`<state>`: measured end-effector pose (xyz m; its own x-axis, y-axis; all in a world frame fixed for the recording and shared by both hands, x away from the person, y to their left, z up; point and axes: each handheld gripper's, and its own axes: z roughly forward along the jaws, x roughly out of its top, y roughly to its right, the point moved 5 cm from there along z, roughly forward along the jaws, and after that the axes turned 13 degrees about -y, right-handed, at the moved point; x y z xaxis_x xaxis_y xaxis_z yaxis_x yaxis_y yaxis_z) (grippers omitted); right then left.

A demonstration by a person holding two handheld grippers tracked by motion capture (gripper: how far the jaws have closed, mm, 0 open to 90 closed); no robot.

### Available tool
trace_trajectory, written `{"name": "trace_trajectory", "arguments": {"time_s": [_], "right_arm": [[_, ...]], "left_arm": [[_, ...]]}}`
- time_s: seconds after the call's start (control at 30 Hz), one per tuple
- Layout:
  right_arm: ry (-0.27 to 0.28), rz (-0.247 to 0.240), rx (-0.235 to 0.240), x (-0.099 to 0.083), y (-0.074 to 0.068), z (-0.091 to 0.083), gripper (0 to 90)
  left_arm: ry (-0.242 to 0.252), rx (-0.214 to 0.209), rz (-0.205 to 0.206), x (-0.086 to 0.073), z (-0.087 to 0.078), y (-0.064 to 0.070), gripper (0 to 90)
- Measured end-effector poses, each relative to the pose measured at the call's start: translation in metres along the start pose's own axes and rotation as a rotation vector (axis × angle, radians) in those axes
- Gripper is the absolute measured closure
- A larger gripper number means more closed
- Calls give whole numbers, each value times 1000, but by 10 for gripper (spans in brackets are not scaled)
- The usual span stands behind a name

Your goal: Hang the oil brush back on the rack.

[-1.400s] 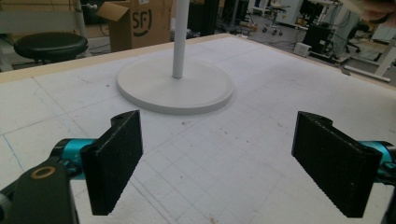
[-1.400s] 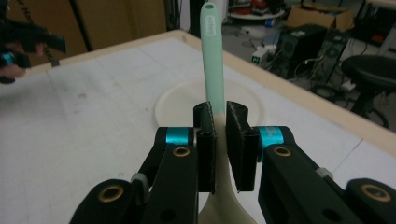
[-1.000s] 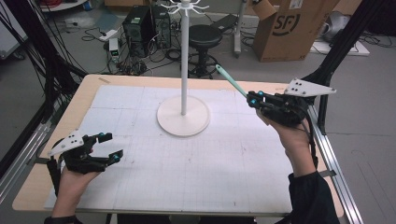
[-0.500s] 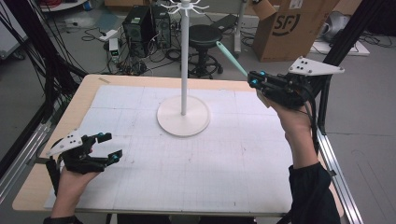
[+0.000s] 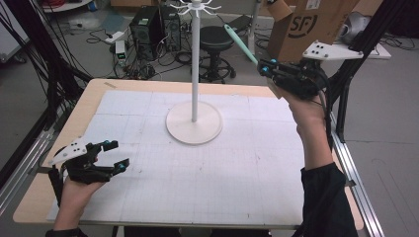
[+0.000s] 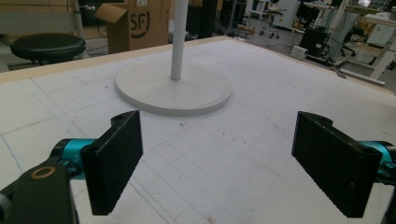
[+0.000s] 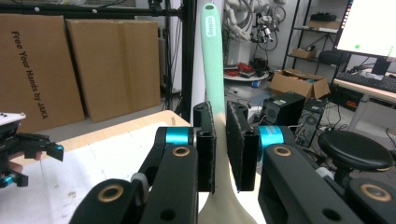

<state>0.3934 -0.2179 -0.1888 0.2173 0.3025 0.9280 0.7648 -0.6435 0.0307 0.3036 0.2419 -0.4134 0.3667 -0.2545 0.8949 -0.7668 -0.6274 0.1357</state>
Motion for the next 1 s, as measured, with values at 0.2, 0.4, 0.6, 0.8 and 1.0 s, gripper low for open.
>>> {"name": "trace_trajectory", "arguments": {"time_s": [0.2, 0.4, 0.6, 0.8, 1.0], "right_arm": [[13, -7, 0, 12, -1, 4, 829], [16, -12, 7, 23, -4, 10, 829], [17, -10, 2, 27, -4, 19, 828], [19, 1, -6, 27, -1, 22, 828], [6, -2, -2, 26, -1, 25, 828]], "left_arm": [[-3, -2, 1, 0, 0, 0, 171], [-5, -6, 3, -1, 0, 0, 171], [0, -10, 1, -1, -1, 0, 171], [-6, -9, 2, -2, -1, 0, 172], [-2, -10, -2, -2, -1, 0, 172]]}}
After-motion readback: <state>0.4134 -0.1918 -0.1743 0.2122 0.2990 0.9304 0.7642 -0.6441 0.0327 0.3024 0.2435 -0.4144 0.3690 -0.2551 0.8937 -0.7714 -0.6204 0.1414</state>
